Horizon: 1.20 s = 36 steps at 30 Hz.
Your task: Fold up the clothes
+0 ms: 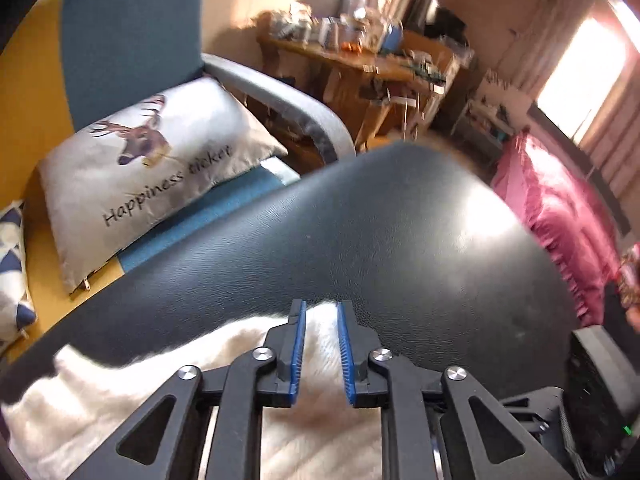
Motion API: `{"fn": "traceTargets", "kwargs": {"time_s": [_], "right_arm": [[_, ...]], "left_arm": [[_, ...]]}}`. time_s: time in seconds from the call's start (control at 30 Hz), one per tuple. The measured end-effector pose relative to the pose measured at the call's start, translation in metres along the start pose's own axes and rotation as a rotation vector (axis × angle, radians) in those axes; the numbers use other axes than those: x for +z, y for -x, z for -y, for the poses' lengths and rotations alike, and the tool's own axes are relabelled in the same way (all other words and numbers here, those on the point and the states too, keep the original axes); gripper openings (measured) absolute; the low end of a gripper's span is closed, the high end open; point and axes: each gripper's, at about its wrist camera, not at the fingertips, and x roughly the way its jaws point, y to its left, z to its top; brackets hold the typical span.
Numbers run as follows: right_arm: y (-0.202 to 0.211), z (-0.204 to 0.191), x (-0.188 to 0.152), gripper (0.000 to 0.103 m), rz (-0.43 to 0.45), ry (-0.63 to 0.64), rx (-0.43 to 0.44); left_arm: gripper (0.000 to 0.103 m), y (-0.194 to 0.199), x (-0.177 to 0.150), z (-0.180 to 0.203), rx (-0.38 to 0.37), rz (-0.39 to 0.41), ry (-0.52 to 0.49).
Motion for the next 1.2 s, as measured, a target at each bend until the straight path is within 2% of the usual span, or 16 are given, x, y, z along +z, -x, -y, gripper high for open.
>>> {"fn": "traceTargets", "kwargs": {"time_s": [0.1,0.23,0.3,0.37,0.43,0.47,0.5,0.6,0.7,0.77,0.87,0.97,1.03,1.1,1.2], "right_arm": [[0.015,-0.009,0.007,0.036,0.037,0.040,-0.063],[0.011,-0.034,0.027,0.036,0.041,0.142,-0.065],[-0.006,-0.043,0.035,0.036,0.006,0.181,-0.080],[-0.025,-0.049,0.037,0.036,-0.044,0.206,-0.097],[-0.047,-0.044,0.032,0.036,-0.120,0.202,-0.160],[-0.053,-0.040,0.029,0.036,-0.121,0.197,-0.178],[-0.050,-0.038,0.026,0.036,-0.080,0.189,-0.166],[-0.046,-0.035,0.026,0.036,-0.068,0.149,-0.156],[-0.042,-0.046,0.035,0.036,-0.079,0.143,-0.190],[-0.042,-0.065,0.043,0.036,-0.054,0.172,-0.172],[-0.054,-0.093,0.050,0.036,-0.058,0.222,-0.147],[-0.075,-0.115,0.050,0.036,-0.083,0.252,-0.138],[-0.090,-0.123,0.047,0.036,-0.102,0.252,-0.148],[-0.097,-0.121,0.044,0.036,-0.099,0.222,-0.148],[-0.098,-0.114,0.044,0.037,-0.078,0.159,-0.119]], "left_arm": [[0.025,0.031,-0.014,-0.021,0.046,0.063,0.049],[0.025,0.052,-0.044,-0.047,0.052,0.068,0.150],[0.025,0.061,-0.065,-0.055,0.076,0.068,0.172],[0.025,0.069,-0.089,-0.065,0.130,0.058,0.188],[0.025,0.073,-0.114,-0.078,0.182,0.033,0.223],[0.025,0.077,-0.122,-0.084,0.195,0.033,0.240],[0.025,0.083,-0.127,-0.087,0.193,0.048,0.257],[0.025,0.102,-0.140,-0.096,0.186,0.093,0.310],[0.025,0.121,-0.154,-0.106,0.179,0.138,0.362],[0.026,0.134,-0.163,-0.112,0.175,0.168,0.397],[0.026,0.164,-0.179,-0.126,0.232,0.223,0.471],[0.026,0.197,-0.207,-0.153,0.296,0.270,0.599],[0.029,0.212,-0.229,-0.176,0.326,0.271,0.690],[0.029,0.224,-0.251,-0.196,0.311,0.269,0.775],[0.031,0.233,-0.270,-0.214,0.227,0.260,0.836]]}}
